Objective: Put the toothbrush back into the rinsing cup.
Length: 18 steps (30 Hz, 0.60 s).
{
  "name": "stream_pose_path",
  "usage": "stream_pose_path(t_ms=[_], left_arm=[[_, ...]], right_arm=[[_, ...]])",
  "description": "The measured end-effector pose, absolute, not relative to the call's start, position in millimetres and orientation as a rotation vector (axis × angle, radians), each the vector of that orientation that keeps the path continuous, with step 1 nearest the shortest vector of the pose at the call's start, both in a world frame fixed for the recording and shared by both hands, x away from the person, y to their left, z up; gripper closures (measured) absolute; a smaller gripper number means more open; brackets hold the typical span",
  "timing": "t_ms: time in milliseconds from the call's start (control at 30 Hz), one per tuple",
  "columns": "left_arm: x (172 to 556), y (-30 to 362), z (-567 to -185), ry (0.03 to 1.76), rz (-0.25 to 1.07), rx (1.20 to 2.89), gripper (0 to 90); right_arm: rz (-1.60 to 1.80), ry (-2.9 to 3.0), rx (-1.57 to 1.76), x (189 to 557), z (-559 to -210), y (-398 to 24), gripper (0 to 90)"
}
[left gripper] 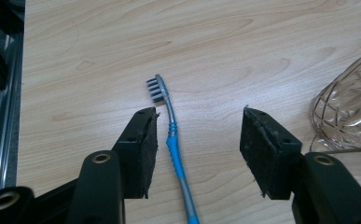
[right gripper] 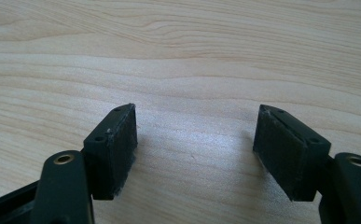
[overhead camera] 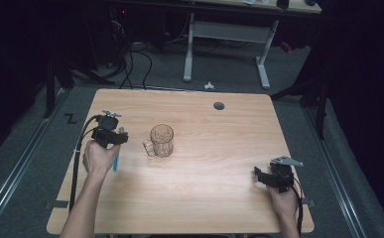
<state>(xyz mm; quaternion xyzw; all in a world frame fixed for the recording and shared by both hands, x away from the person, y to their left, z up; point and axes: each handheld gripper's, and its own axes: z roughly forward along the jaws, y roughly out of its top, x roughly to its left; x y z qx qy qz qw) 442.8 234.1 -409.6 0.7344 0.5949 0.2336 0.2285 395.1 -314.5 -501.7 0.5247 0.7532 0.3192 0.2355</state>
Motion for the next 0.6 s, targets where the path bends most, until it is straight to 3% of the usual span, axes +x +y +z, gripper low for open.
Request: stream_pose_path(t_ms=[600], left_arm=[[470.4, 239.0, -435.3, 1.713, 0.594, 2.083, 54.0]], right_arm=[[0.877, 2.064, 1.441, 395.1, -501.7, -314.4, 30.5]])
